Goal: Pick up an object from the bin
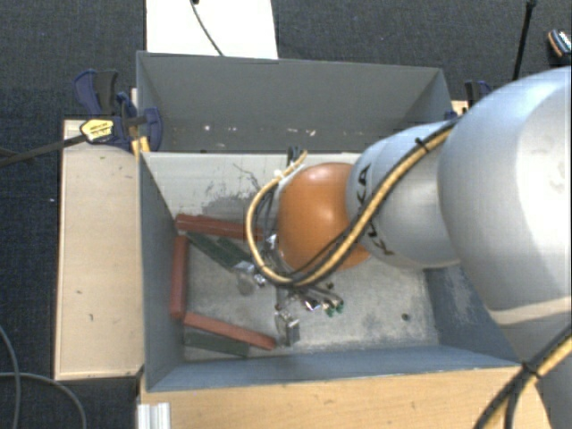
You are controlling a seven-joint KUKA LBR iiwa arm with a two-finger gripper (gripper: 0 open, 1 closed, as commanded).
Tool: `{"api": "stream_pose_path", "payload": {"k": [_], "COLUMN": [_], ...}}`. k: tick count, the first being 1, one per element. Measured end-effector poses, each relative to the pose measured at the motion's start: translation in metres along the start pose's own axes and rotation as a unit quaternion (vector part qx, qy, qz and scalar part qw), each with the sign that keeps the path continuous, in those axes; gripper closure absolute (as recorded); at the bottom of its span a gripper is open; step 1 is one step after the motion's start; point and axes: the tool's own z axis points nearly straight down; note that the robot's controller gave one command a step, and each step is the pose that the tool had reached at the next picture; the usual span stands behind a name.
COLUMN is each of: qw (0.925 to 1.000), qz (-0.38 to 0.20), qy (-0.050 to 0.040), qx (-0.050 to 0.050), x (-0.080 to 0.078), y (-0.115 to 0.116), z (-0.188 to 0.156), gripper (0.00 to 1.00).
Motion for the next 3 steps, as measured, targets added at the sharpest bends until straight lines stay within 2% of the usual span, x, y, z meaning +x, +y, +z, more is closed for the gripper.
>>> {"api": "stream_pose_path", "payload": {"k": [1,2,3], "qw": [0.9979,0.9893,0.9897], "qz": [0.064,0.146,0.143], "qy": [-0.0009,-0.0044,0.0007], "qx": [0.001,0.002,0.001], "x": [-0.013,-0.003,0.000], "y": [0.037,0.065,0.066], "z": [-0.016,-0.001,-0.001], "gripper": [0.00,0.00,1.00]}}
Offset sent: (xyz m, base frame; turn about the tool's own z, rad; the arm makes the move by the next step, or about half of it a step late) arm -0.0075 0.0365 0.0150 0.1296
